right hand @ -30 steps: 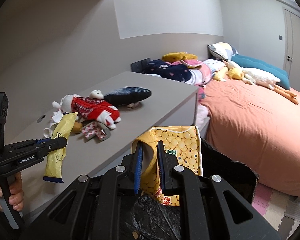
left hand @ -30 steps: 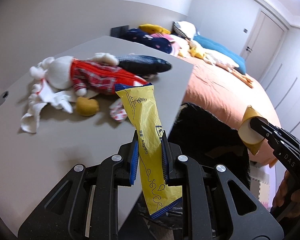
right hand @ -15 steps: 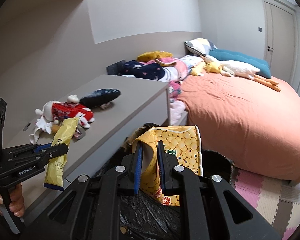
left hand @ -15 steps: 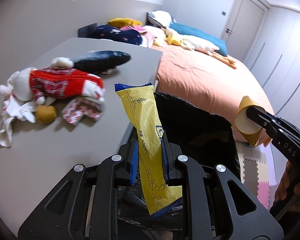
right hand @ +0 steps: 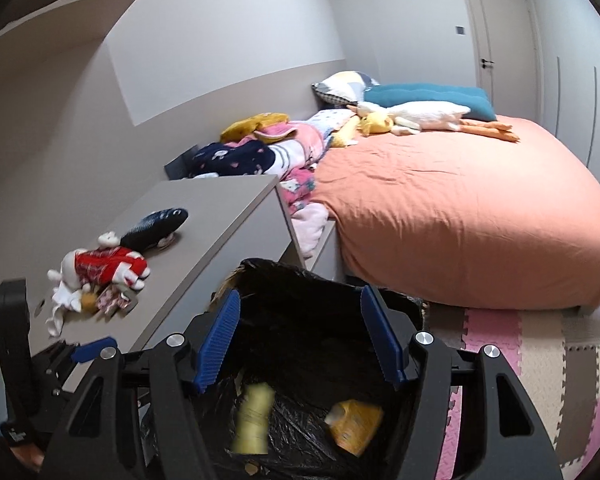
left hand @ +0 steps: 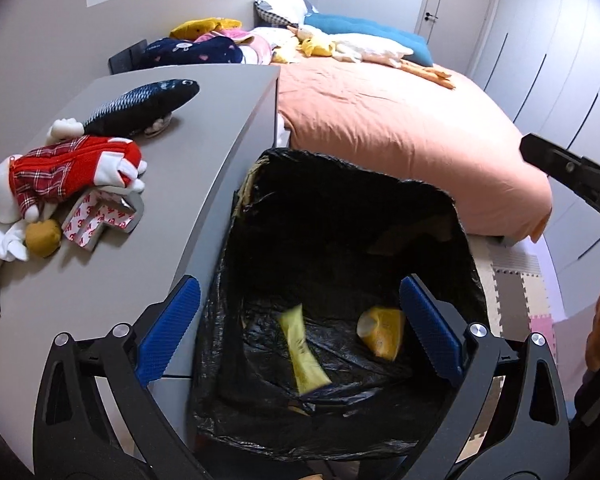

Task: Collect trash
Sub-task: 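Carry both items over the black bin and open both tools to drop them, then grasp the brown cookie plush with the left tool while the right tool grasps the red-white sticker box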

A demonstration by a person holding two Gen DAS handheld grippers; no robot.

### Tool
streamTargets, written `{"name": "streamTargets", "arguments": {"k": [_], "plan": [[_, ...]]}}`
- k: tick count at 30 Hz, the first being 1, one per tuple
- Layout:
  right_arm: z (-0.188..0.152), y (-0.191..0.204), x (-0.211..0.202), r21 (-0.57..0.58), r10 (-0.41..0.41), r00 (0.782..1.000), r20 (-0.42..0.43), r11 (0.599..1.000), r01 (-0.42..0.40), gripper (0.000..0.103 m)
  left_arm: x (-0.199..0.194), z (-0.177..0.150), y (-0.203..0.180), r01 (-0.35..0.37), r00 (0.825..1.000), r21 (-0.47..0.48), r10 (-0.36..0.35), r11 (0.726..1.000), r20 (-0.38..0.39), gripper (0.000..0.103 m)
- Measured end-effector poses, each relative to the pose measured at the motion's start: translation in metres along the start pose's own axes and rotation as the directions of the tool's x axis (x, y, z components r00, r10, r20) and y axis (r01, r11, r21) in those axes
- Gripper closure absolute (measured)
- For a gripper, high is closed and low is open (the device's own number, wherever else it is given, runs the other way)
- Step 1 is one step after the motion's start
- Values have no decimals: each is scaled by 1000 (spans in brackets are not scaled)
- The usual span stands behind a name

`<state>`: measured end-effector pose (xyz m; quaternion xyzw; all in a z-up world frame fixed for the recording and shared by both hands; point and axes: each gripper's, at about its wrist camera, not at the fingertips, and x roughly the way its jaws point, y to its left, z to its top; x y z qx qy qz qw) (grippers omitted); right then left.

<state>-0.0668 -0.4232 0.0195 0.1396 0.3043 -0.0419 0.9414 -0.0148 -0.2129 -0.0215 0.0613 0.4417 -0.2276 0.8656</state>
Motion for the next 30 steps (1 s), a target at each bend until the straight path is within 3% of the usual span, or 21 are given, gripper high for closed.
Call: {"name": "streamTargets", "arguments": {"k": [12,30], "plan": [[-3,13,5,-19,87,996,17,996,-87,33,-9,-4,33,-35,999,-85,35,996,5,6],[-10,74,48,-78,219,974,-54,972,-223,33,-26,-10,107,-152,988,-203,157,967,10,6]]}}
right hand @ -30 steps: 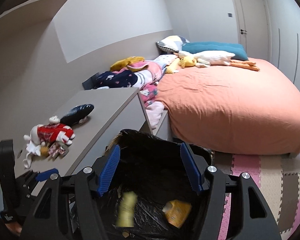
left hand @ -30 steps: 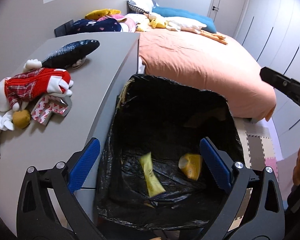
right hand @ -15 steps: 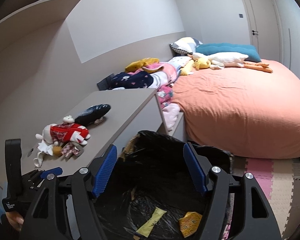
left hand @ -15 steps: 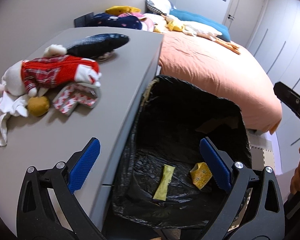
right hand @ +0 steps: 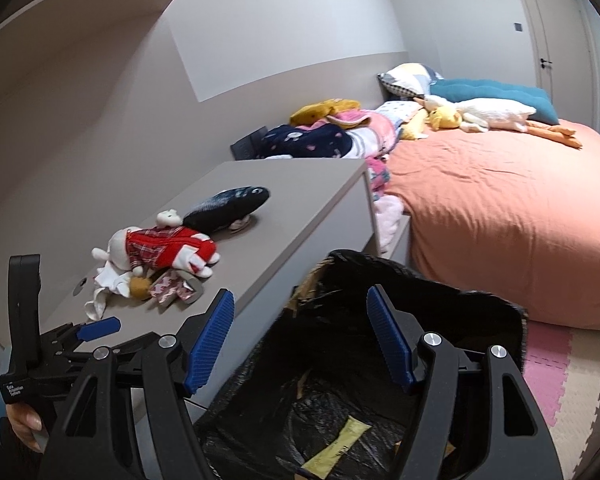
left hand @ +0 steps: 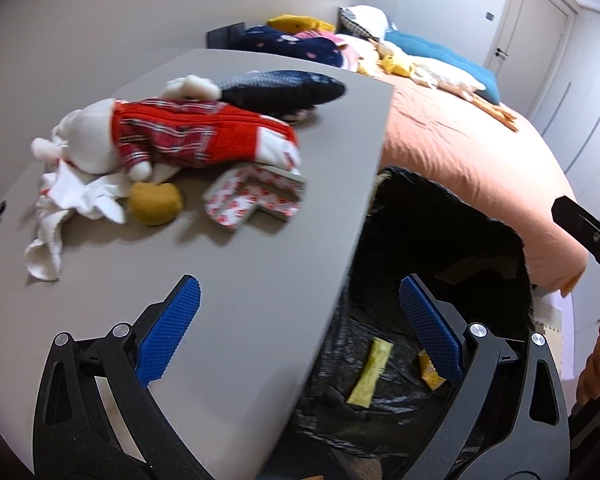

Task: Collect trash
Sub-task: 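Grasp the brown cookie plush with the left tool while the right tool grasps the red-white sticker box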

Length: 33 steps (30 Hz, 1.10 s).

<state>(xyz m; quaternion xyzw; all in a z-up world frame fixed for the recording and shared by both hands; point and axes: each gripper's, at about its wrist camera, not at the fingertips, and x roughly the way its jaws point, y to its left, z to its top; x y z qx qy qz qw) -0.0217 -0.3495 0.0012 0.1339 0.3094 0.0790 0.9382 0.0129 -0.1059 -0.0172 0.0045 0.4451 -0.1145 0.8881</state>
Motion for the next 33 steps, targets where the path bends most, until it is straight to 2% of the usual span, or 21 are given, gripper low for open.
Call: {"name": "streamTargets", "arguments": {"k": [12,13,20,25,30,33], "plan": [[3,30,39,-45,94,995,-33,994,-95,33,-1,9,44,-75,996,-67,78,995,39,6],[3,31,41,-47,101,994,-37,994,-103,33,-2,9,48,-80,996,-73,83,994,45,9],[2,39,59,-59,147,987,-62,987,-151,33,9,20,72,-116,992,-104,120,988,33,49],[4,43,66,-68,170,983,-64,982,-174,33,21,29,80,-144,989,-96,147,985,27,50],[5,44,73,-73,183,981,-70,979,-188,33,37,36,90,-148,989,-108,149,983,1,50],[4,45,78,-78,186,980,-76,978,-192,33,47,38,98,-128,992,-134,126,983,-19,50]]}}
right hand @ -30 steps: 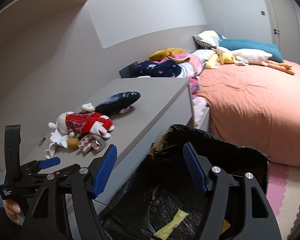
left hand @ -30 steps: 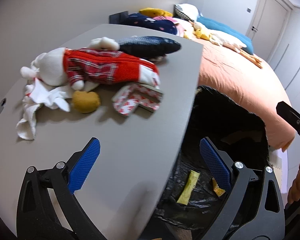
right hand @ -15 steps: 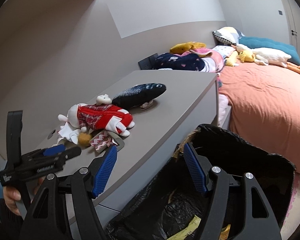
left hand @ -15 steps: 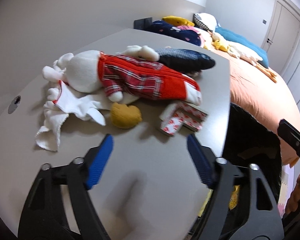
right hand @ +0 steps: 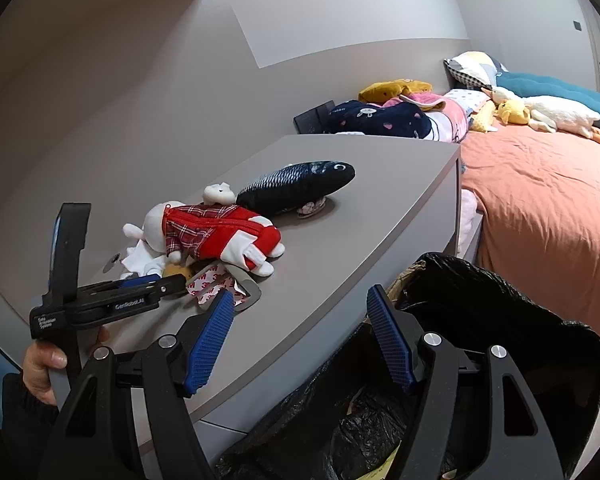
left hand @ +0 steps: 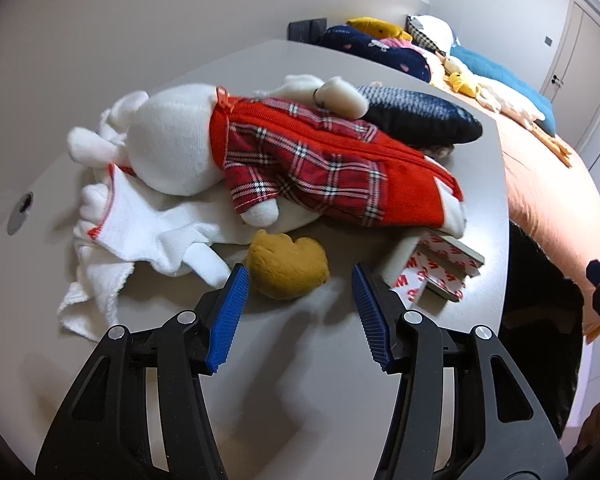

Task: Collect trash
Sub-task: 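Grasp the brown cookie plush with the left tool while the right tool grasps the red-white sticker box, then carry both items over the bin and open both tools to drop them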

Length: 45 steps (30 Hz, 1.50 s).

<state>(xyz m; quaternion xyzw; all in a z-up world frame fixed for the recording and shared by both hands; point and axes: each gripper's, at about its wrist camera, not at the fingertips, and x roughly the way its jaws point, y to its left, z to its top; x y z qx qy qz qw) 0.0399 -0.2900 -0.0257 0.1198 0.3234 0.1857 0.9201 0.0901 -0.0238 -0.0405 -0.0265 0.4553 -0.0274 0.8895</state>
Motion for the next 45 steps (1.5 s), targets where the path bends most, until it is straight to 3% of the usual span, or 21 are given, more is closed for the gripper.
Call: {"name": "streamTargets", "arguments": {"k": [7,9,14,24,27,39,45], "plan": [[-1,0,15,-3,17,1000,-24,1000,-18,33,16,6,5,2,1000,-6,-2,1000,-21,50],[-1,2,20,-9,26,999,-32,1000,-27,33,19,7,6,9,1000,-6,-9,1000,-27,56],[-1,11,30,-27,52,997,-50,998,-54,33,20,9,9,14,1000,-2,-14,1000,-22,57],[-1,42,62,-63,107,989,-104,992,-114,33,-12,-11,23,15,1000,-17,-15,1000,-2,57],[-2,48,73,-39,99,989,-113,994,-104,25,-22,-20,31,11,1000,-40,-11,999,5,57],[-3,73,109,30,47,990,-134,999,-43,17,-43,-32,59,10,999,-100,-6,995,37,57],[-2,89,120,14,-41,992,-117,999,43,14,-46,-33,61,24,999,-105,-19,994,46,57]]}}
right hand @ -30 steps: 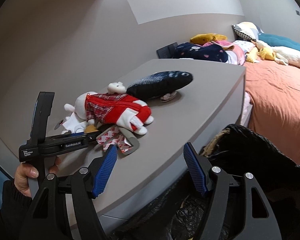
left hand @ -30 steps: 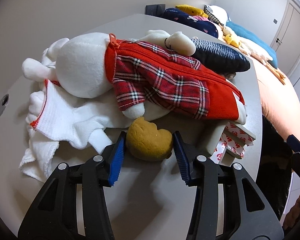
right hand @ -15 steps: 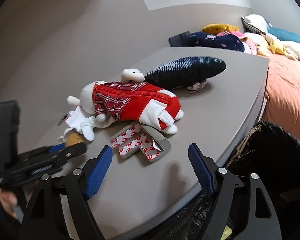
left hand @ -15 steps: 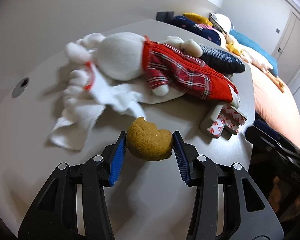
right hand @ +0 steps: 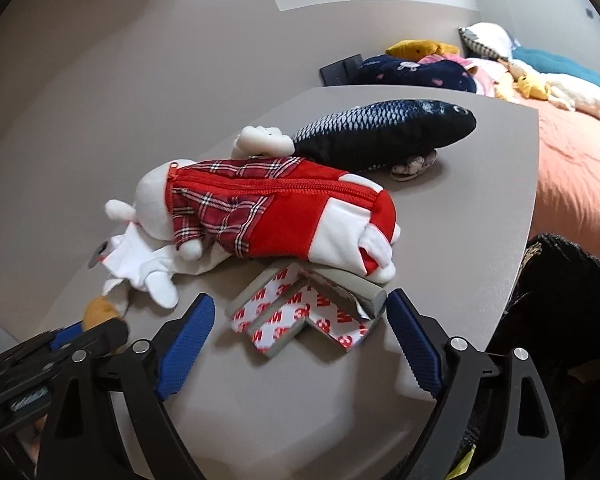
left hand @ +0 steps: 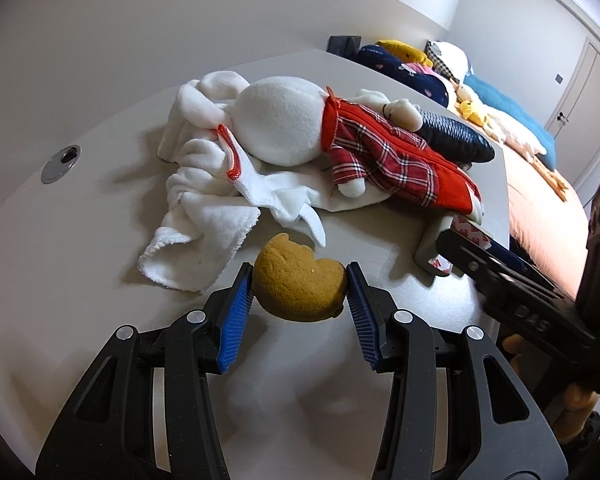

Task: Collect trash
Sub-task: 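Carry both items over the bin and open both tools to drop them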

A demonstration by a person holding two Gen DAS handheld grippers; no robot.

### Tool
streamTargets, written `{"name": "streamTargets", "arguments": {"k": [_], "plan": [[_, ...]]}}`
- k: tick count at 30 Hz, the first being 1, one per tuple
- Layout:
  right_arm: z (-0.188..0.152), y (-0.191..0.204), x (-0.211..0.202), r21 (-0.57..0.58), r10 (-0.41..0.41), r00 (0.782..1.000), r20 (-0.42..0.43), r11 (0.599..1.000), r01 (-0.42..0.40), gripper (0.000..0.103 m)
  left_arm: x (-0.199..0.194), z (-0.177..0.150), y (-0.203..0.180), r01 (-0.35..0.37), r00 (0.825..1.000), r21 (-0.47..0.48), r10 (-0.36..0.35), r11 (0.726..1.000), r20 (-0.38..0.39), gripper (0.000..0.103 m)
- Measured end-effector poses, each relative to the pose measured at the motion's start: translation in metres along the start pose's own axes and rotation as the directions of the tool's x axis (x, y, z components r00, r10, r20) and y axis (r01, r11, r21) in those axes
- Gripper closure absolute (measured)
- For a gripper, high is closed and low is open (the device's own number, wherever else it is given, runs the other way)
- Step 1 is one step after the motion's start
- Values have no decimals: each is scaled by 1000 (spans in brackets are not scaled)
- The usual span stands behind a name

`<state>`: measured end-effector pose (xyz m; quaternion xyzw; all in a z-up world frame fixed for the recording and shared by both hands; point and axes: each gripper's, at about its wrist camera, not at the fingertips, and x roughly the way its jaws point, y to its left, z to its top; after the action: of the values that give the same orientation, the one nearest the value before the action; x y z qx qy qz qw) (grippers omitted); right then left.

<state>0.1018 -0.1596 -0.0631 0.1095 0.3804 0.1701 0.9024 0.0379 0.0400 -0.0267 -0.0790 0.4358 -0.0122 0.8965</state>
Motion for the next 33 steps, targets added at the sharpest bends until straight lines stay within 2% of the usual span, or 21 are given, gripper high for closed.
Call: {"name": "streamTargets", "arguments": {"k": [5,11,15,17,21,33], "plan": [[0,15,11,-69,-92,996,12,993,92,13,-2,-1,5,6,1000,-13,-6,1000,0,57],[1,11,20,-81,-144,990,9,986,144,13,-1,-1,8,16,1000,-25,-16,1000,-8,57],[1,8,18,-84,-133,991,-4,988,132,14,-1,-2,6,16,1000,-19,-17,1000,-10,57],[1,7,16,-92,-115,993,-8,989,114,23,0,-3,4,17,1000,-15,-17,1000,-12,57],[0,7,12,-86,-114,993,-13,990,113,28,0,-4,2,22,1000,-14,-22,1000,-12,57],[-2,2,-35,-58,-86,995,43,994,88,33,-9,-6,-14,55,998,17,-55,998,8,57]]}}
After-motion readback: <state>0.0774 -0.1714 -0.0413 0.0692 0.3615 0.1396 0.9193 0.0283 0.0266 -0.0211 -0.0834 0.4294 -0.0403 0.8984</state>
